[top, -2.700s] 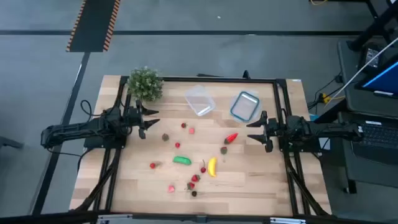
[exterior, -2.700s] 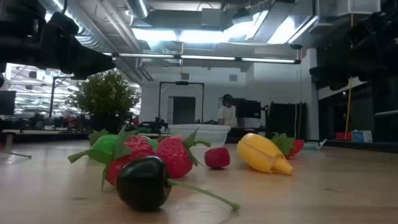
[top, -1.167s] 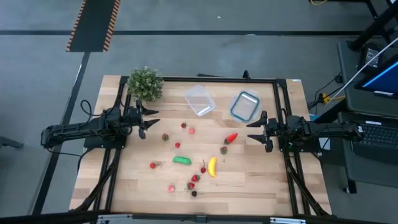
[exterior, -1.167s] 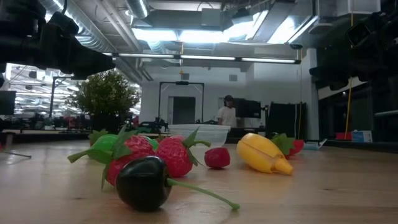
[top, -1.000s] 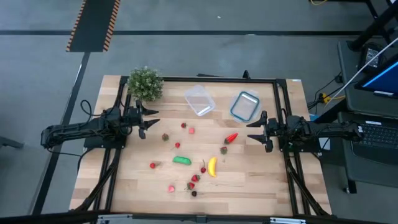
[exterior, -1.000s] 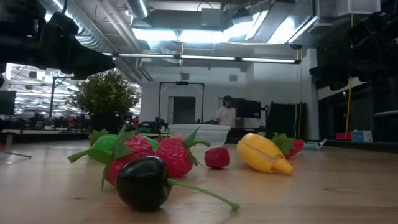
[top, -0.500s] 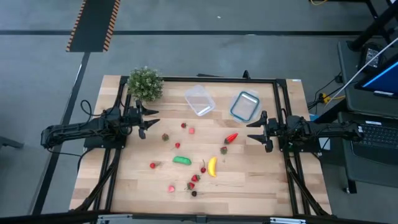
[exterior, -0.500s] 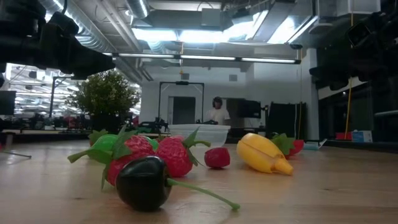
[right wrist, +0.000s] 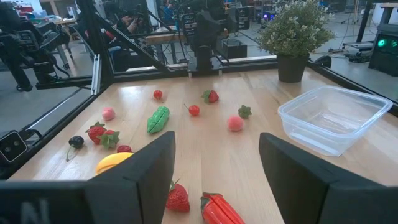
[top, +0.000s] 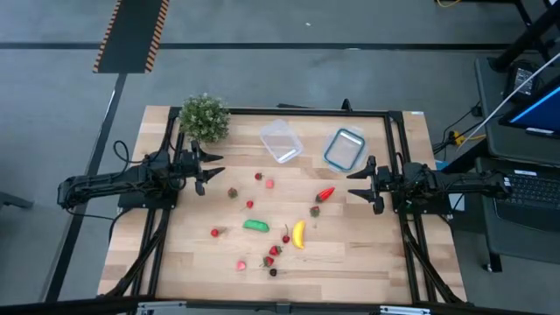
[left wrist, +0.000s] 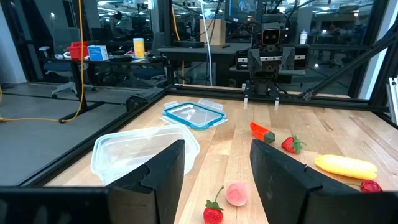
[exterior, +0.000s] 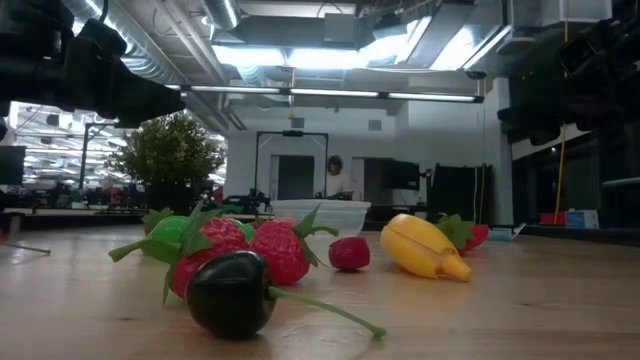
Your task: Pick and placing Produce into tupperware
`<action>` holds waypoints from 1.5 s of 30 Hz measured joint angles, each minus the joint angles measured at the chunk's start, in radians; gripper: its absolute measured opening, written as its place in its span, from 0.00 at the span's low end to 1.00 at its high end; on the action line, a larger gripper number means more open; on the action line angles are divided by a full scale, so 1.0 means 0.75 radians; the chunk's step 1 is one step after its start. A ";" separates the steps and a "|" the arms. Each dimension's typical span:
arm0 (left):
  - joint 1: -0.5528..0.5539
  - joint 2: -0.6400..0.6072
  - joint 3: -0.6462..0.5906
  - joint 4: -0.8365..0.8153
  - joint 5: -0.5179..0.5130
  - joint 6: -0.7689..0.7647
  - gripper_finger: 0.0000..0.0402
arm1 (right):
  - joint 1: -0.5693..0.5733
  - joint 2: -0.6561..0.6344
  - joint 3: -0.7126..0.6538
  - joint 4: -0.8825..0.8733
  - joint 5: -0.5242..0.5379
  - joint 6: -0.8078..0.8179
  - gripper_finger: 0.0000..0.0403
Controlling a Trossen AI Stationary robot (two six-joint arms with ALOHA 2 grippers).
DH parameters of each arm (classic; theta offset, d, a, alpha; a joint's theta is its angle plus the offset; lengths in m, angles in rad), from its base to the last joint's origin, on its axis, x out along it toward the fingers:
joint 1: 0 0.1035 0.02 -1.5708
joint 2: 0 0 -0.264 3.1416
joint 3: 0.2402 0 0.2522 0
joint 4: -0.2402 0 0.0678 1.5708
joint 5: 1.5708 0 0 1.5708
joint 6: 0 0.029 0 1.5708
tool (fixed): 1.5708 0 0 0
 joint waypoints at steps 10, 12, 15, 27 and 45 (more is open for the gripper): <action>0.000 0.000 0.000 0.000 0.000 0.148 0.44 | 0.000 0.000 0.000 0.000 -0.001 0.122 0.58; 0.000 0.000 -0.001 0.001 -0.001 0.187 0.44 | 0.000 0.001 0.000 0.000 -0.001 0.206 0.58; 0.000 0.000 0.000 0.001 -0.001 0.210 0.44 | 0.000 0.001 0.000 0.000 -0.001 0.247 0.58; 0.000 0.000 0.000 0.001 -0.001 0.223 0.44 | 0.000 0.001 0.000 0.000 -0.001 0.176 0.58; 0.000 0.000 0.000 0.001 -0.001 0.222 0.44 | 0.000 0.001 0.000 0.000 -0.001 0.139 0.58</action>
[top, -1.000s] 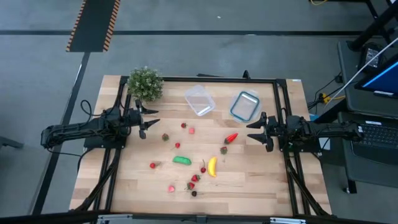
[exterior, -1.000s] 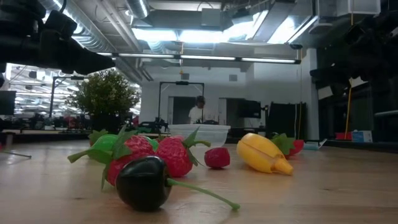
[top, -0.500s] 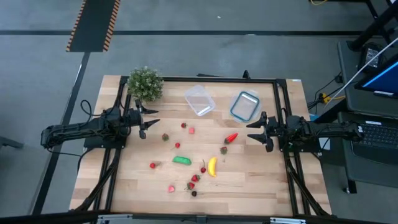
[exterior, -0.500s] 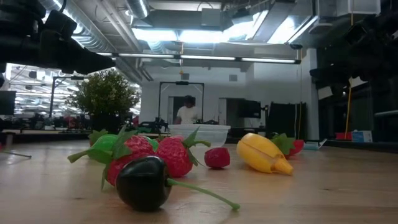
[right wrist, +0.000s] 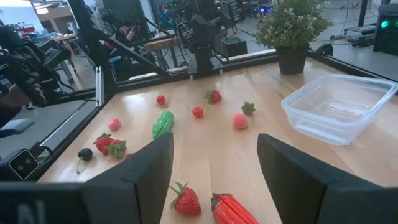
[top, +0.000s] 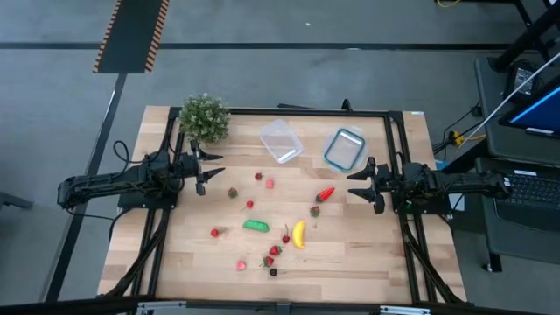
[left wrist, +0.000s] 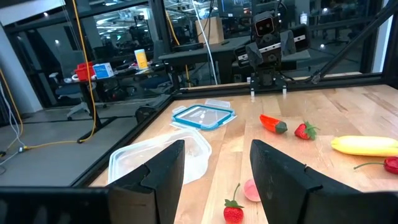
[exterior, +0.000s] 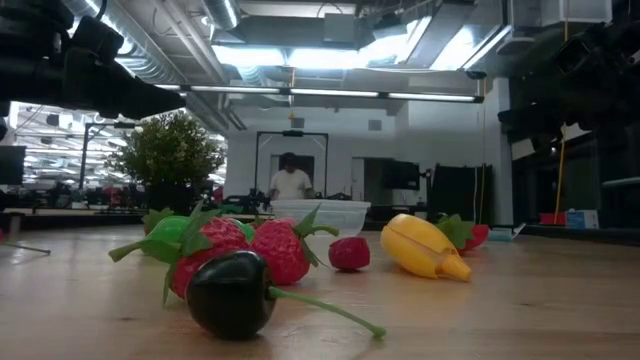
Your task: Pick and placing Produce into tupperware
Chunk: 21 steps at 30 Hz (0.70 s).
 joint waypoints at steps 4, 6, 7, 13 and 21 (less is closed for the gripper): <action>0.000 0.000 0.000 0.000 0.000 0.000 0.44 | 0.000 0.000 0.000 0.000 0.000 -0.002 0.58; 0.000 0.000 0.000 0.000 0.000 0.000 0.44 | 0.000 0.000 0.000 0.000 0.000 -0.009 0.58; 0.000 0.000 0.000 0.000 0.000 0.000 0.44 | 0.000 0.000 0.000 0.000 0.000 -0.022 0.58; 0.000 0.000 0.000 0.000 0.000 0.000 0.44 | 0.000 0.000 0.000 0.001 0.001 -0.033 0.58; -0.001 0.000 0.000 0.000 0.000 -0.001 0.44 | 0.000 0.000 0.000 0.001 0.001 -0.040 0.58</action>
